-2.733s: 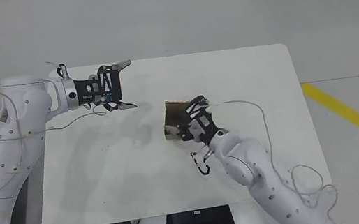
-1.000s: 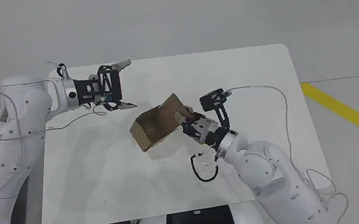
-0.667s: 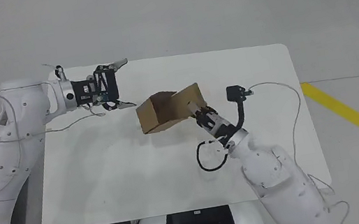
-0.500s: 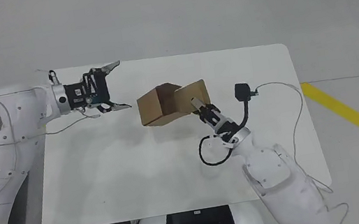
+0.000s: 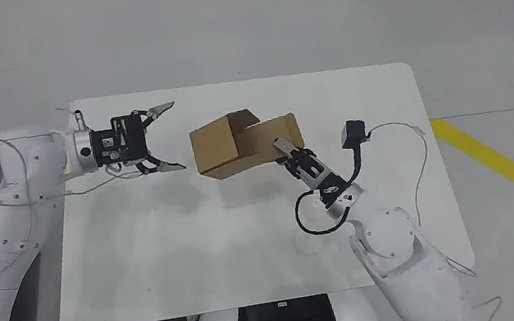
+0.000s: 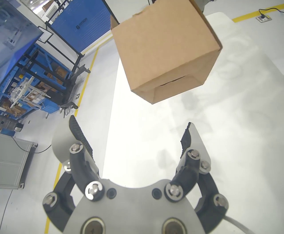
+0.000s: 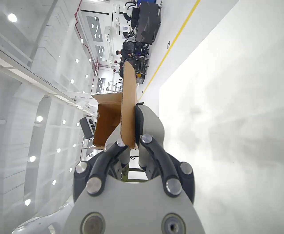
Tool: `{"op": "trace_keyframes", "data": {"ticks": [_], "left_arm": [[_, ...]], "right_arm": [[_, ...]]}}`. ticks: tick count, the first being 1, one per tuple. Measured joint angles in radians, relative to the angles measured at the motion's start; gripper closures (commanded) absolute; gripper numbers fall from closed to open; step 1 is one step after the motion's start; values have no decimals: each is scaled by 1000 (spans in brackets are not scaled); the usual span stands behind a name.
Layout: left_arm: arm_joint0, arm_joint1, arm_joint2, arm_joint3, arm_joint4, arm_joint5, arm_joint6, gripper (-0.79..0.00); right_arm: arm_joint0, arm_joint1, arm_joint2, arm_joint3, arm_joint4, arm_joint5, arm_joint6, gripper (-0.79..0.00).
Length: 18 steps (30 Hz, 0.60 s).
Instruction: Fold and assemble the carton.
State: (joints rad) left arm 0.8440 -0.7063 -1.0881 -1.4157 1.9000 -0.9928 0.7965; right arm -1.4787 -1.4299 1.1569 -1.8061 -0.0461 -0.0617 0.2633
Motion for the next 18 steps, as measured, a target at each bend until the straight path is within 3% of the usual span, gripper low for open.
{"op": "trace_keyframes", "data": {"ticks": [9,18], "left_arm": [[-3,-1,5,0,4,0,6,-785],[28,-2,3,-28,-56,6,-35,-785]], "right_arm": [[-2,0,0,0,5,-1,-4,0],[10,-8,5,61,191,-11,-20,0]]}}
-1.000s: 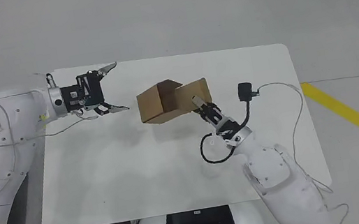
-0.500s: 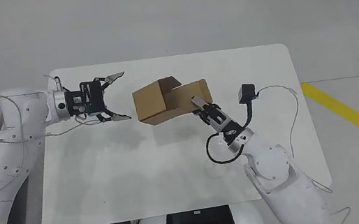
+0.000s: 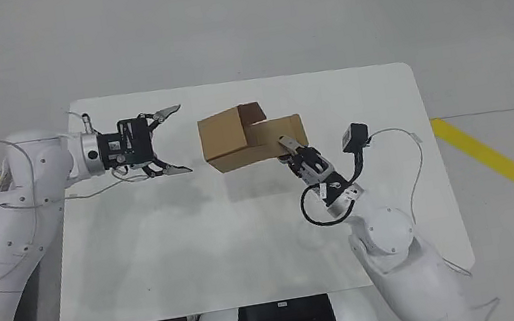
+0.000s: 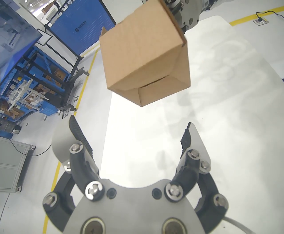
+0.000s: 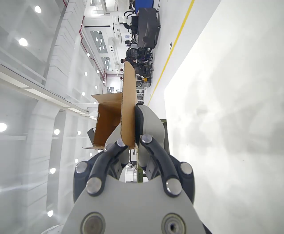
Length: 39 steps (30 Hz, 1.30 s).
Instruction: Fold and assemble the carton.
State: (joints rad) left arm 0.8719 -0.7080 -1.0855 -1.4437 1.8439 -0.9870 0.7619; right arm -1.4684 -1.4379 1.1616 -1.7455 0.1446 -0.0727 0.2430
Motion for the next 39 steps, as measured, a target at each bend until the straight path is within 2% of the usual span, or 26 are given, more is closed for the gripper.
{"op": "trace_keyframes", "data": {"ticks": [6,12,23,30,39], "left_arm": [[5,3,18,-33,-3,-26,43,-785],[-14,-2,68,-15,-71,-25,46,-785],[-128,5,265,97,-289,-25,40,-785],[-215,17,388,143,-438,-25,-3,-785],[-279,32,479,183,-591,-25,-81,-785]], "right_arm": [[23,-3,-8,42,85,-5,20,0],[31,-7,-31,65,86,-41,0,0],[23,-13,-56,93,70,-160,-58,0],[27,-15,-65,118,69,-206,-65,0],[33,-17,-71,139,62,-256,-86,0]]}}
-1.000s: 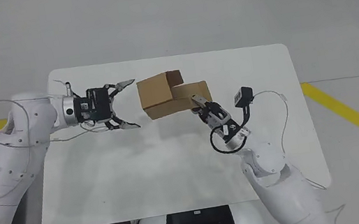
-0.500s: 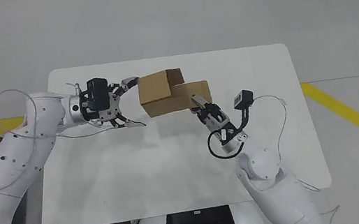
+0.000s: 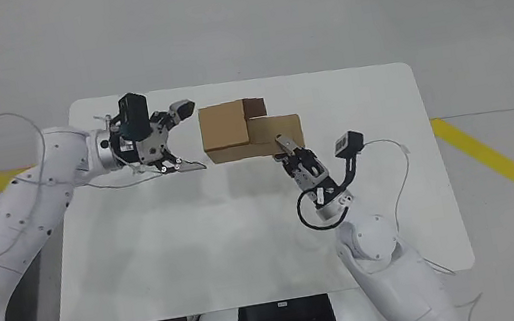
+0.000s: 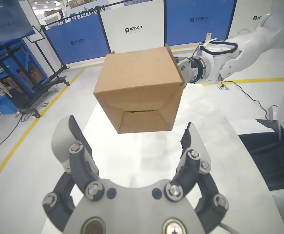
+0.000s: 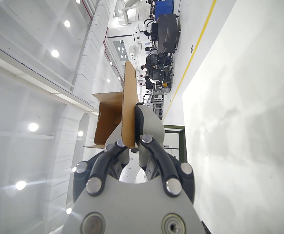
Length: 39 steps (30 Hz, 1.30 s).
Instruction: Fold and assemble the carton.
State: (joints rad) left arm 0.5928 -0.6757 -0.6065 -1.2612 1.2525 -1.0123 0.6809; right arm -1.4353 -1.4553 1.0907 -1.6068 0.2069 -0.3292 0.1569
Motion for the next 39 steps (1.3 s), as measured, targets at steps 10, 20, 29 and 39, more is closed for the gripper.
{"op": "trace_keyframes", "data": {"ticks": [10,20,29,39], "left_arm": [[-74,-2,109,-20,-140,0,-109,-785],[-134,-16,200,-1,-207,0,-144,-785],[-176,-33,254,31,-222,0,-145,-785],[-186,-36,267,58,-199,0,-84,-542]], "right_arm": [[5,-4,-10,18,-45,-38,-51,0],[18,-13,-41,43,-83,-62,-95,0],[28,-24,-69,58,-106,-52,-155,0],[31,-29,-73,66,-102,-44,-161,0]]}}
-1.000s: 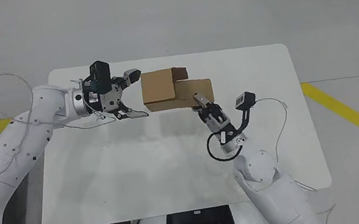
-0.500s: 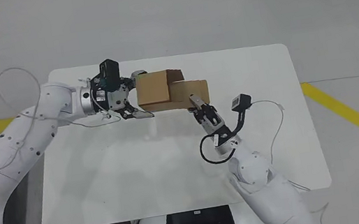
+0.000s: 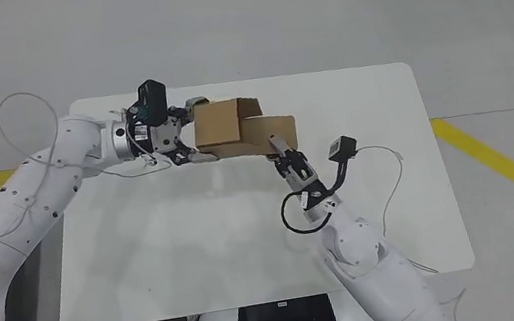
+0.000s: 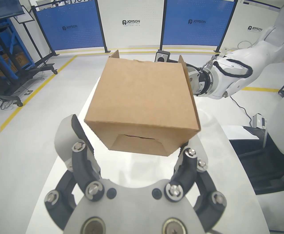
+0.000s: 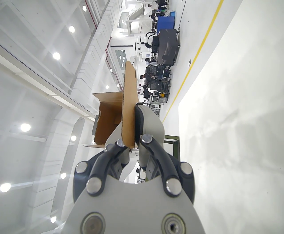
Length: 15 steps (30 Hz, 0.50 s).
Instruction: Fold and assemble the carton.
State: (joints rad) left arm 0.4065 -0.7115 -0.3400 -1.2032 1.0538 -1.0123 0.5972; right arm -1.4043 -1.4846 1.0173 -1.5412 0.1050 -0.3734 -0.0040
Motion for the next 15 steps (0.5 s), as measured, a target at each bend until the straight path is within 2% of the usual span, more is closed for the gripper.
{"op": "trace_keyframes", "data": {"ticks": [12,13,14,15], "left_arm": [[-11,3,33,13,47,0,85,-588],[-13,4,35,16,50,0,92,-594],[-15,4,37,18,52,0,97,-597],[-17,4,38,21,55,0,102,-600]], "right_arm": [[7,-5,-3,11,17,7,17,0],[7,-5,-3,12,18,9,19,-71],[8,-5,-3,12,19,10,21,-182],[8,-5,-2,12,20,10,23,-376]]}}
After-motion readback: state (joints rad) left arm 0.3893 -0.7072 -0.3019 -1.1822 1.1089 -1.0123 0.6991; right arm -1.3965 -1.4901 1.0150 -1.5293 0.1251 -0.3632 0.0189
